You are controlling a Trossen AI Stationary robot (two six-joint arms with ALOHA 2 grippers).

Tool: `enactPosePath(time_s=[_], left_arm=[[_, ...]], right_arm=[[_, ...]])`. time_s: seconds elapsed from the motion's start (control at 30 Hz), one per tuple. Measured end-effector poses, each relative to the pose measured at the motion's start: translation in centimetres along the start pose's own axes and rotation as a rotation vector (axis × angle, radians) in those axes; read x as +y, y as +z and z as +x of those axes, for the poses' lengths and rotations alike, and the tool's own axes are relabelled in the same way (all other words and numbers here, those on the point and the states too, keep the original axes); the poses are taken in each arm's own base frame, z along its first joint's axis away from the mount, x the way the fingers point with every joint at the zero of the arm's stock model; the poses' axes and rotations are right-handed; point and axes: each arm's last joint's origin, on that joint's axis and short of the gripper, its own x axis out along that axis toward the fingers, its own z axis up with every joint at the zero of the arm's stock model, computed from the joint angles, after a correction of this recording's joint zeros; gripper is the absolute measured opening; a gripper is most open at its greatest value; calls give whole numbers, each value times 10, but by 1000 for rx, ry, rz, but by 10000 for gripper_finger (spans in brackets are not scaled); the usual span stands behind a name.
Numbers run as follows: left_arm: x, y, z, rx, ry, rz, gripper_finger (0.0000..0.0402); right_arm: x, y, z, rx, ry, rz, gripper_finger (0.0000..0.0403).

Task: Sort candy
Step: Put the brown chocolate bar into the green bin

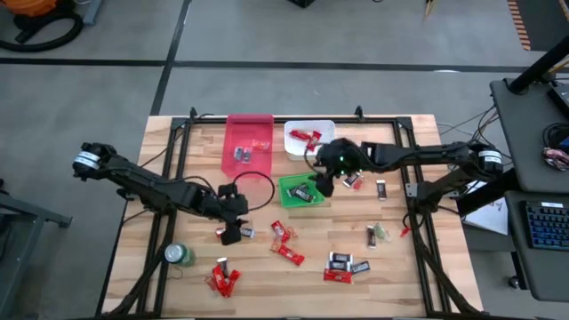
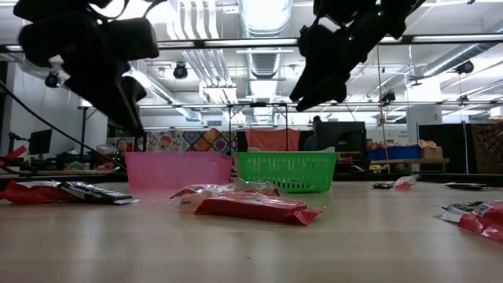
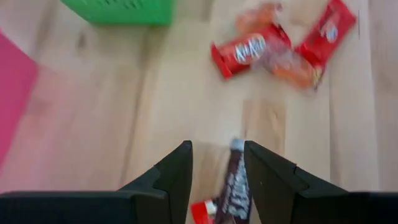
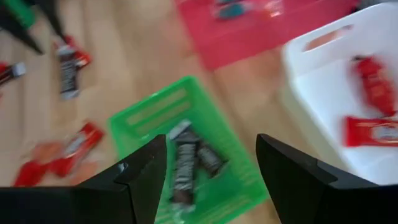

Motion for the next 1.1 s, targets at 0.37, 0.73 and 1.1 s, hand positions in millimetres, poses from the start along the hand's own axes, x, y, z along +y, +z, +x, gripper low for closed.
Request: enactPosePath(time_s=[0.37, 0.73, 1.1], left_arm=[[-22, -23, 22, 165, 16, 117, 204], [-26, -37, 48, 274, 63, 155, 204], [-28, -38, 47, 270, 56, 167, 83]], right_arm=[[42, -17, 2, 79, 92, -13, 237], [52, -20, 1, 85, 115, -23, 237], [51, -22, 2, 80, 115, -47, 237]])
